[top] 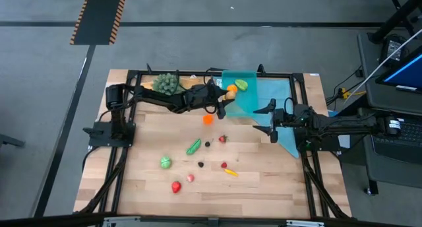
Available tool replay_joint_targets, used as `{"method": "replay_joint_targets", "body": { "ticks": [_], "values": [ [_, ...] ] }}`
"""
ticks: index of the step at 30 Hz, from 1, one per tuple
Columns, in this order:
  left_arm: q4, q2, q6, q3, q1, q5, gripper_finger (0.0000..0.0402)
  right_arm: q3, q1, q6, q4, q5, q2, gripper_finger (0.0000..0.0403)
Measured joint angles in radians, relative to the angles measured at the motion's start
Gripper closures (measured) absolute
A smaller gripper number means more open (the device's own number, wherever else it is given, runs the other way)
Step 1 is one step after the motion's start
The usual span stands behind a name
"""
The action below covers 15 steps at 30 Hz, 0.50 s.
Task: Pick and placing Produce into tupperware
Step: Put the brown potato into the blue bin
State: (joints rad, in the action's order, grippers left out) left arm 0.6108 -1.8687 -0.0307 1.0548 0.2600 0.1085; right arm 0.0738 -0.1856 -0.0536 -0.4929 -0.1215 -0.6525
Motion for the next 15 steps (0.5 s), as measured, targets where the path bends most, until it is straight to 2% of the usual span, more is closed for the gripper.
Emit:
{"method": "replay_joint_targets", "body": {
  "ticks": [5, 9, 15],
  "values": [
    [-0.237, 0.000, -0.013, 0.097, 0.010, -0.054, 0.0233, 0.000, 0.000, 0.002, 0.010, 0.000, 0.000, 0.0086],
    [-0.446, 0.000, -0.014, 0.194, 0.026, -0.057, 0.0233, 0.000, 0.000, 0.028, 0.013, -0.001, 0.000, 0.0086],
    [-0.720, 0.000, -0.020, 0.327, 0.058, -0.143, 0.0233, 0.000, 0.000, 0.030, 0.014, -0.001, 0.000, 0.0086]
  ]
}}
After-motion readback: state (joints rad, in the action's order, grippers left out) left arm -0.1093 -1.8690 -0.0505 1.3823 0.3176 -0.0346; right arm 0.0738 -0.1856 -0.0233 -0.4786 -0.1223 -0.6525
